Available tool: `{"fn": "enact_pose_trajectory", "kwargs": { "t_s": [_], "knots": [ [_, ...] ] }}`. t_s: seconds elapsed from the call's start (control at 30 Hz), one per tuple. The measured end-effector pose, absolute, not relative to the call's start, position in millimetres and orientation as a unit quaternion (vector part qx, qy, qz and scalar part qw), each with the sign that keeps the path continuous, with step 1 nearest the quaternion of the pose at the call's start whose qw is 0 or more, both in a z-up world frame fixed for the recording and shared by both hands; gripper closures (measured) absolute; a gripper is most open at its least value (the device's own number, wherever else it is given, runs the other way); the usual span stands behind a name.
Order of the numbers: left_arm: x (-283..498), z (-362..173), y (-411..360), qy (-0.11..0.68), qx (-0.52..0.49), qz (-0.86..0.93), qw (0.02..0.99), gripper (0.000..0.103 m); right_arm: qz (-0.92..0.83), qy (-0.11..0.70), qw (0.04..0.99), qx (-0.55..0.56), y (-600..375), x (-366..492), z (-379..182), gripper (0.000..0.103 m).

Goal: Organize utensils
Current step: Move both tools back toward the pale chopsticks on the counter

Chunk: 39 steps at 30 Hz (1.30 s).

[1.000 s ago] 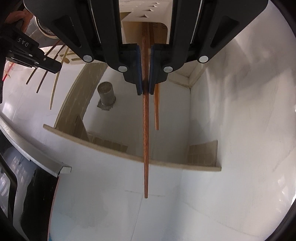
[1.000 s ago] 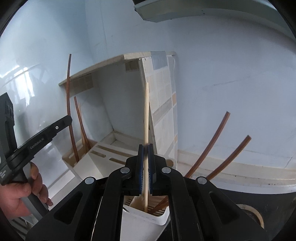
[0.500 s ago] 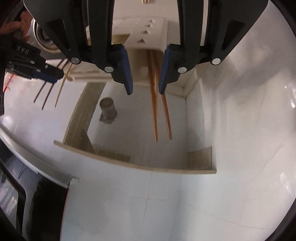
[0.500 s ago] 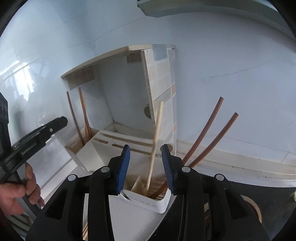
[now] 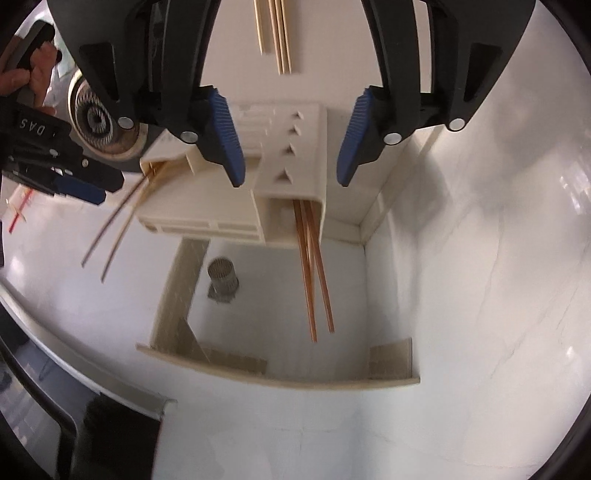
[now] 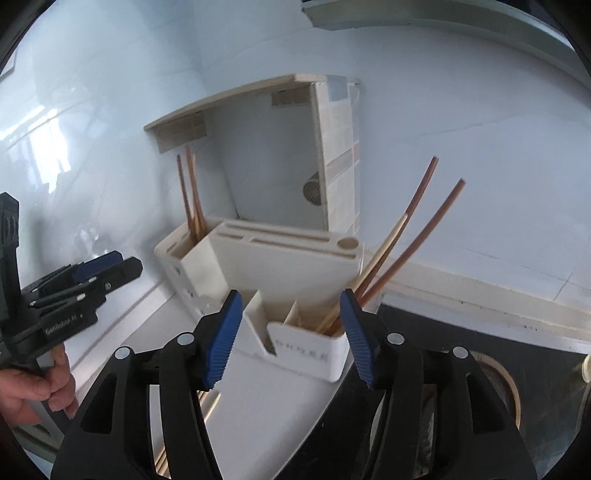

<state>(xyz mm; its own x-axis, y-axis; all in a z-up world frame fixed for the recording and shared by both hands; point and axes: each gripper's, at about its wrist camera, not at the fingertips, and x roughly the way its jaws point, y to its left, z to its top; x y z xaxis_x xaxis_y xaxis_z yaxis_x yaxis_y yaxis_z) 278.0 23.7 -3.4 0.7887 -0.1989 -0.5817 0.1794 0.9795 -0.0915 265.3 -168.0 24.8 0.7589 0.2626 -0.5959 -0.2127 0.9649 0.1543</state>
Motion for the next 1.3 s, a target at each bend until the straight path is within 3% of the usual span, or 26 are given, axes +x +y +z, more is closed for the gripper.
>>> {"fn": "enact_pose_trajectory", "kwargs": {
  "t_s": [0.3,0.8,1.3],
  "knots": [
    [268.1,-34.8,35.9,0.41,-0.031,-0.108,0.905,0.047,0.13,0.383,0.913,0.056,-159.1,247.9,3.8,0.041],
    [253.0,-60.9,51.2,0.477,-0.016,-0.113,0.872,0.033,0.124,0.472,0.871,0.057,-127.1,233.9,-30.6,0.033],
    [241.1,-99.1,53.0,0.549,0.024,-0.134,0.825,0.03,0.125,0.546,0.826,0.061,-107.5,228.3,-61.6,0.027]
  ]
}}
